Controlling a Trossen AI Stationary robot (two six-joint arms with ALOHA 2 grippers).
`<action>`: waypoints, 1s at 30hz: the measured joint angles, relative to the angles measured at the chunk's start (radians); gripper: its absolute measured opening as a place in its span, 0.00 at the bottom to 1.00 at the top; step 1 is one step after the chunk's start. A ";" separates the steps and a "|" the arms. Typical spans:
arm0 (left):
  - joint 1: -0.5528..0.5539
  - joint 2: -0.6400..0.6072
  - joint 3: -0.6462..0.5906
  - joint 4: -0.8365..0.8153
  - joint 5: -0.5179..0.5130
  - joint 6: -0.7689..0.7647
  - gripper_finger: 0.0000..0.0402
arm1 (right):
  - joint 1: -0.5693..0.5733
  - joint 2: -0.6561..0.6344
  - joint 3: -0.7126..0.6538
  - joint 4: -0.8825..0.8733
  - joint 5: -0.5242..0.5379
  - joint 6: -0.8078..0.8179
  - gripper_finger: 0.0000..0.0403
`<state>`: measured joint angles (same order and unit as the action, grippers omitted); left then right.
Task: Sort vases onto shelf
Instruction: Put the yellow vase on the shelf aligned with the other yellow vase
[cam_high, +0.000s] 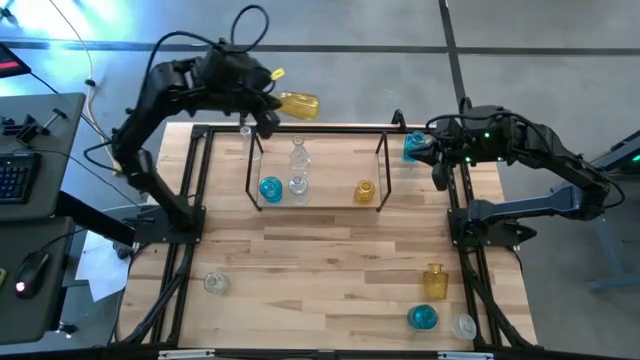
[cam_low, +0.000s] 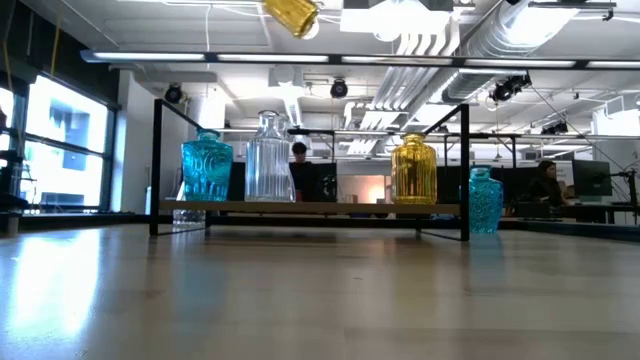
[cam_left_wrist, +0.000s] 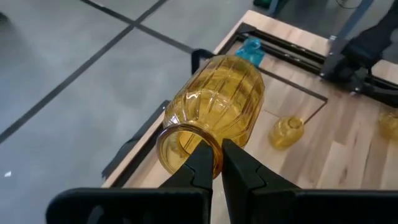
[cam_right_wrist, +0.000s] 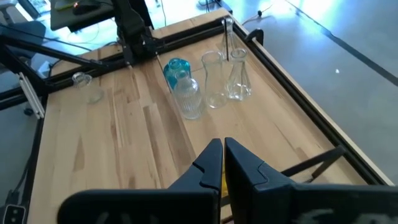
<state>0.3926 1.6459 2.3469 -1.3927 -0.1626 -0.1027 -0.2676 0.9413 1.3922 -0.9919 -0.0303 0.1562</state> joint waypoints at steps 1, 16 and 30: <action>-0.005 0.016 0.011 0.005 0.000 0.003 0.02 | 0.000 0.000 0.000 -0.006 0.000 0.000 0.00; -0.071 0.117 -0.003 0.084 0.069 0.010 0.02 | 0.000 0.000 0.000 -0.020 0.000 -0.026 0.00; -0.128 0.279 -0.004 0.149 0.136 0.014 0.02 | 0.000 -0.050 0.000 -0.117 0.087 -0.030 0.00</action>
<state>0.2649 1.9249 2.3428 -1.2438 -0.0261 -0.0885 -0.2680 0.8913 1.3922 -1.1094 0.0566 0.1265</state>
